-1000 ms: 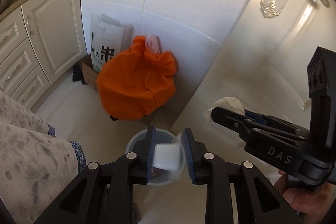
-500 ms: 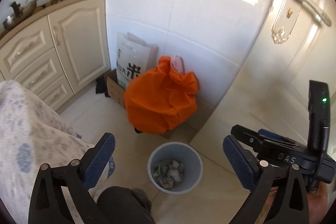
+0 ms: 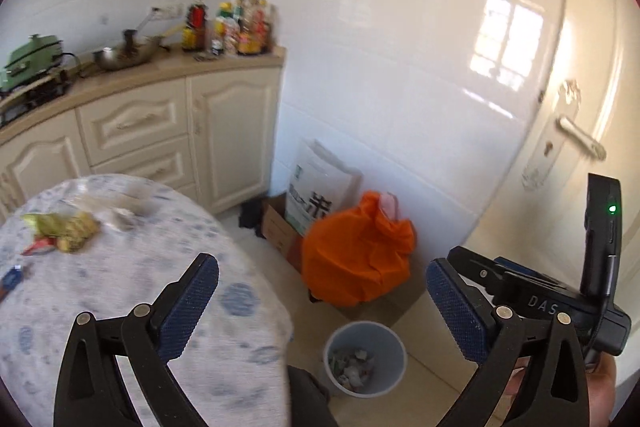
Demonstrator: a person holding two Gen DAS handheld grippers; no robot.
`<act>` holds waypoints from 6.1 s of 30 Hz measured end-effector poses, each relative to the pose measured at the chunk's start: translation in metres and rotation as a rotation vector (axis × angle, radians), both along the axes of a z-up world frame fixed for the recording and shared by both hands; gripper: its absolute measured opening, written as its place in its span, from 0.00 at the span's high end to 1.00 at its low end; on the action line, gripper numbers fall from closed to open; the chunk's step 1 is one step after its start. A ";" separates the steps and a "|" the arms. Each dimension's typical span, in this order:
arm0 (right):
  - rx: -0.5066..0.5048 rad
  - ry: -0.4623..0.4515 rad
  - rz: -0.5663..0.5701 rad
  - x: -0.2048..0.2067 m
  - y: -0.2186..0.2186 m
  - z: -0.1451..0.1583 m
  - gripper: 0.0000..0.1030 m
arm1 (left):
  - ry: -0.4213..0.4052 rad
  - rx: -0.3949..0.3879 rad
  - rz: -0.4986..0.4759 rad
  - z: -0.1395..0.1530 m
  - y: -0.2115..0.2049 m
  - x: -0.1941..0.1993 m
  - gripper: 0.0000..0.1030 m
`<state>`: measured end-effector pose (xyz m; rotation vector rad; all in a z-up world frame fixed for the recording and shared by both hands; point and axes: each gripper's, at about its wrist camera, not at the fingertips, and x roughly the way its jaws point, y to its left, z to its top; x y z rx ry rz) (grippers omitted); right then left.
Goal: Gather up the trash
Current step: 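Return both tools to the table over the remaining trash, then grasp the clear plastic wrap with the right tool while the left tool grasps the blue chocolate bar, then carry the plastic wrap and chocolate bar with both tools to the bin, then open both tools to drop the wrap and bar into the bin, then return both tools to the table over the remaining wrappers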
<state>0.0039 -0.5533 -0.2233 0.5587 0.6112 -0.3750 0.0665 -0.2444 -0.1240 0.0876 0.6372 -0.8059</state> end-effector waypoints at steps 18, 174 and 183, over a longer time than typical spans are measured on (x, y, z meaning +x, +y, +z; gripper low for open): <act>-0.202 -0.180 0.442 0.104 0.229 0.106 0.00 | -0.147 -0.058 0.468 0.072 0.263 -0.018 0.01; 0.252 0.153 -0.211 -0.016 -0.084 -0.104 0.00 | 0.098 0.231 -0.172 -0.082 -0.205 0.049 0.01; 0.130 0.072 -0.074 0.019 -0.027 -0.036 0.00 | 0.049 0.100 -0.059 -0.029 -0.079 0.053 0.01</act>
